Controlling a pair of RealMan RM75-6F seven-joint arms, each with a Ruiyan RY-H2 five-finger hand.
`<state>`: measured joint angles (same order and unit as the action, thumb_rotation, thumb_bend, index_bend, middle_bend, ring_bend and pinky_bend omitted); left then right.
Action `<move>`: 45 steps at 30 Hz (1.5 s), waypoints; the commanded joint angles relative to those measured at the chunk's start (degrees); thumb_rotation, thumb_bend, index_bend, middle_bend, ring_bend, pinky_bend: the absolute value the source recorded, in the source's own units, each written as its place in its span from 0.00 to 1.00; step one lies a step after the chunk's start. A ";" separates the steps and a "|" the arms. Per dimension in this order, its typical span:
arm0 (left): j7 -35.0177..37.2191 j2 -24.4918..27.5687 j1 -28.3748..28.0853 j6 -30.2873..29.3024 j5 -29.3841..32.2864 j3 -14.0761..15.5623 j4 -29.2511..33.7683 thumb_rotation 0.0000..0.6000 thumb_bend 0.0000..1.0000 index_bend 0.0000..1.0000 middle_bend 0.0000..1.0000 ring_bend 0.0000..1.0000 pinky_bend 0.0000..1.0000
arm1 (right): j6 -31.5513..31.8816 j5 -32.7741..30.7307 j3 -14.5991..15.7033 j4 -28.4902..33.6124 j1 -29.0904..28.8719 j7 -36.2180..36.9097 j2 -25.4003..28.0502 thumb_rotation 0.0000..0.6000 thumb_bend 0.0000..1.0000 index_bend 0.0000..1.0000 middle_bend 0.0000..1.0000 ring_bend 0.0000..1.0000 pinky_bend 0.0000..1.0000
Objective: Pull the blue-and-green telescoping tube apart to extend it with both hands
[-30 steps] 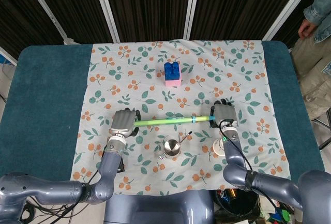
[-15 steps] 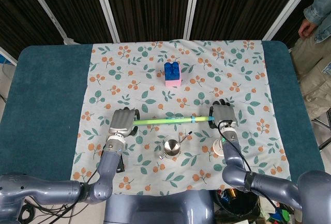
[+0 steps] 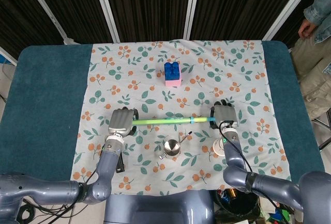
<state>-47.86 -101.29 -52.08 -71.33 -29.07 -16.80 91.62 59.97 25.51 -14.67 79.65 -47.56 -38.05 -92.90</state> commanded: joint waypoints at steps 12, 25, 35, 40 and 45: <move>2.04 6.97 3.63 0.14 -1.60 2.50 3.61 1.00 0.42 0.58 0.45 0.27 0.39 | 0.50 0.82 0.61 -0.23 1.99 0.66 3.35 1.00 0.43 0.68 0.20 0.09 0.14; 5.44 13.48 6.96 2.14 -2.96 4.59 3.69 1.00 0.42 0.59 0.45 0.27 0.39 | 0.49 1.29 1.28 -0.52 3.53 0.87 5.54 1.00 0.43 0.69 0.20 0.08 0.14; 7.07 15.32 8.11 3.16 -3.51 5.39 3.29 1.00 0.42 0.59 0.45 0.27 0.39 | 0.21 1.08 1.32 -1.46 4.17 0.61 6.78 1.00 0.43 0.69 0.20 0.08 0.14; 7.47 15.87 8.42 3.35 -3.66 5.59 3.17 1.00 0.42 0.59 0.45 0.27 0.39 | -0.03 0.81 1.26 -2.08 4.44 0.56 7.31 1.00 0.43 0.69 0.20 0.08 0.14; 7.64 16.48 8.69 3.38 -3.76 5.75 2.91 1.00 0.42 0.59 0.45 0.27 0.39 | -0.44 0.38 1.16 -3.03 4.81 0.71 7.75 1.00 0.43 0.69 0.20 0.08 0.14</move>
<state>-40.24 -84.86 -43.44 -67.99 -32.84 -11.09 94.58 59.61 25.96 -13.51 76.74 -42.83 -37.35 -85.23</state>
